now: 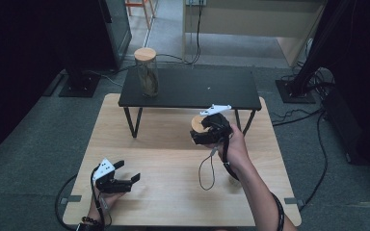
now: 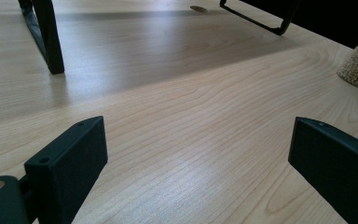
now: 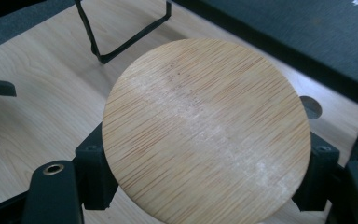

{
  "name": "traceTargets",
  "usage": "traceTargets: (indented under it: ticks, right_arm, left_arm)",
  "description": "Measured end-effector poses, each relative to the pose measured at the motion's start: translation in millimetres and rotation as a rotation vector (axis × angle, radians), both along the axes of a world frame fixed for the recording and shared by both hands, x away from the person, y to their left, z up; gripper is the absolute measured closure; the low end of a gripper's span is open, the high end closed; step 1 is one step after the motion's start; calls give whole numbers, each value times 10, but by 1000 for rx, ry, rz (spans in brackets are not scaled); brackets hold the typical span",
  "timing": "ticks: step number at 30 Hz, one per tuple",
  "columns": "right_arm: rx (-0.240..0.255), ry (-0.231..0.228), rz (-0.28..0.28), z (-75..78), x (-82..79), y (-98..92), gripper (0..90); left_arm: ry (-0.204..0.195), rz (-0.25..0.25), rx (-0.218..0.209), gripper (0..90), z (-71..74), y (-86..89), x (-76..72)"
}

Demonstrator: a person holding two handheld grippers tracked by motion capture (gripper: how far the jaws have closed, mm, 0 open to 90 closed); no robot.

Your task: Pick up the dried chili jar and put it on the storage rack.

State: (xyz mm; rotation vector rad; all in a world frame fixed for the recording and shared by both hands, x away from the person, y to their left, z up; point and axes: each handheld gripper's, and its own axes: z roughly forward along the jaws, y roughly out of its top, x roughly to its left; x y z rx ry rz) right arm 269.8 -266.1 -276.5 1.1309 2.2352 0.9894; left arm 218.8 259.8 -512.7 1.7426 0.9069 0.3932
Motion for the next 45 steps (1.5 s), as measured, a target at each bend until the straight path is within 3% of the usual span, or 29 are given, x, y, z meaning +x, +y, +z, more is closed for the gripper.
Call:
traceTargets:
  ticks: [10, 25, 45]
  right_arm:
    - [28, -6, 8, 251, 118, -131, 257]
    - [17, -9, 1, 531, 384, -82, 257]
    - [-10, 34, -45, 569, 865, 36, 257]
  left_arm:
    - [2, -9, 17, 45, 17, -16, 8]
    - [3, -12, 22, 45, 22, -24, 6]
    - [-2, -28, 21, 46, 18, -4, 16]
